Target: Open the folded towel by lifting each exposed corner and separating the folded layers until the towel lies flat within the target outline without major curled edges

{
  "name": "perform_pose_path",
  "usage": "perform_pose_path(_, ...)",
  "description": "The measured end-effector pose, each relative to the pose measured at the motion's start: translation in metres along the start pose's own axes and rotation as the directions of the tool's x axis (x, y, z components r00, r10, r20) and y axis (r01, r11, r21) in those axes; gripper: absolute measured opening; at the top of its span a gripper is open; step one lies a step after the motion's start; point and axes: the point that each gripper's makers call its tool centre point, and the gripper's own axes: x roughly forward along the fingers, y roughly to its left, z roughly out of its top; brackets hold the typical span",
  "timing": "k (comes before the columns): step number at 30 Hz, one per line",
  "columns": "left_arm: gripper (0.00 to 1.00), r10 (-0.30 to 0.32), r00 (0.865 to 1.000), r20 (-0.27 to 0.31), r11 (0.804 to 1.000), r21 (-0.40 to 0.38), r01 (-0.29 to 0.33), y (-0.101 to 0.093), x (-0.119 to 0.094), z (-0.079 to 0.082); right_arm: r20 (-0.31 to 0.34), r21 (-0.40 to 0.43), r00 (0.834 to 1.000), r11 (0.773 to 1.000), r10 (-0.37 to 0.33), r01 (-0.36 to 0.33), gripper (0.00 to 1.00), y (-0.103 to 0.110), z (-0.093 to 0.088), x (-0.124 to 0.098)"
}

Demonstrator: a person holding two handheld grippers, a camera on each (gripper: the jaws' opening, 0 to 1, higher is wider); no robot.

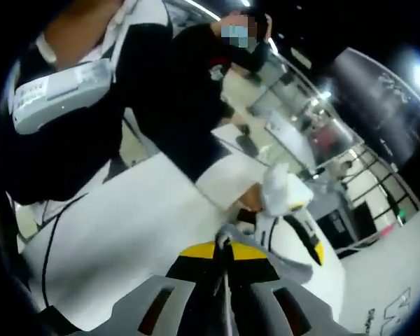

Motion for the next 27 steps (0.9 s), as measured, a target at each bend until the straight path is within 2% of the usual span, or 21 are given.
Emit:
perform_pose_path(10,0.82,0.007,0.999,0.032,0.999,0.045,-0.009,-0.001,0.000,0.005,-0.031,-0.020,0.989,0.989,0.148,-0.149,0.00,0.031,0.000,0.031)
perform_pose_path(20,0.83,0.018,0.998,0.053,0.996,0.087,-0.022,0.000,-0.002,0.011,-0.108,-0.033,0.956,0.960,0.274,-0.279,0.00,0.062,-0.011,0.055)
perform_pose_path(27,0.80,0.019,0.998,0.056,0.985,0.170,-0.028,-0.006,-0.001,0.014,-0.139,-0.022,0.931,0.939,0.336,-0.342,0.00,0.076,-0.017,0.058)
